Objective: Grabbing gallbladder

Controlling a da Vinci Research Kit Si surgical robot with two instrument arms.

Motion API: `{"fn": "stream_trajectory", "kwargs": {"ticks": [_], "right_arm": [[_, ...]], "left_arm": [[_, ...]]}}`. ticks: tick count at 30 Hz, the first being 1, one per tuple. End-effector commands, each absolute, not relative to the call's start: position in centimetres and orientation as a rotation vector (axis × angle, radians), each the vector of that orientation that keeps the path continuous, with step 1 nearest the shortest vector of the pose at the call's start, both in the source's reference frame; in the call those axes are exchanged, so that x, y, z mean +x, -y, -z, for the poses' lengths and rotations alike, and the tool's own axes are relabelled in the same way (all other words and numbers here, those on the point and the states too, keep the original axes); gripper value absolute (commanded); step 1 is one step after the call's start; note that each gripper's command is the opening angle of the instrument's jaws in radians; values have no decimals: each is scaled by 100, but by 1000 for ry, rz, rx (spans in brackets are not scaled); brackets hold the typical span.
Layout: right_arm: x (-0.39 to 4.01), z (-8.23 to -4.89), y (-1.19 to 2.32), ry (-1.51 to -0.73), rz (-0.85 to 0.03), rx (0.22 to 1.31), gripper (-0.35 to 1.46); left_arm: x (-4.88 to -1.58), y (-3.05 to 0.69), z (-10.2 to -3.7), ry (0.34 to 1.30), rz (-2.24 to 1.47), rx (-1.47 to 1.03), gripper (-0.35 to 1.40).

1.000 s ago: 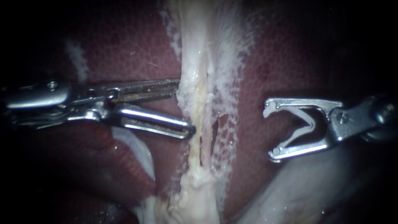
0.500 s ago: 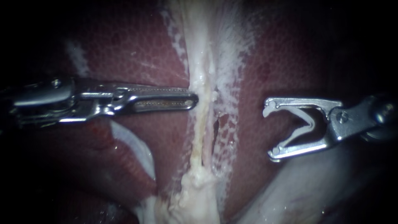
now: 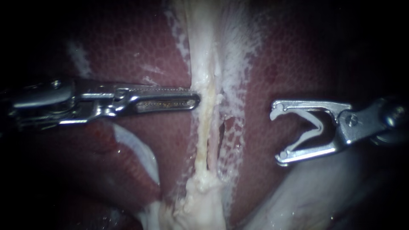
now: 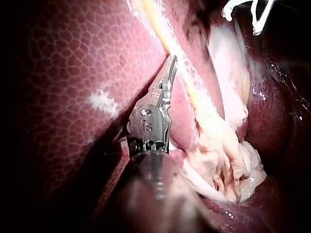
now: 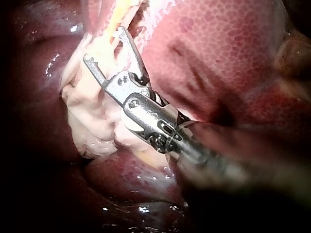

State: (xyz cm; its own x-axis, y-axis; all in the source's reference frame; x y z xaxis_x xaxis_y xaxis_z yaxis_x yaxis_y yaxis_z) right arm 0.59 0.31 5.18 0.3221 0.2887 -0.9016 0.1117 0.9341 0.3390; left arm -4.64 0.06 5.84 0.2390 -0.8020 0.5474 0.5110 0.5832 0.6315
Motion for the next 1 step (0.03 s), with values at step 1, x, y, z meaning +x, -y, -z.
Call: {"fn": "stream_trajectory", "kwargs": {"ticks": [1], "right_arm": [[59, -518, -31, -1246, -120, 371, 60]], "left_arm": [[-464, -6, -582, 967, 925, 353, -35]]}}
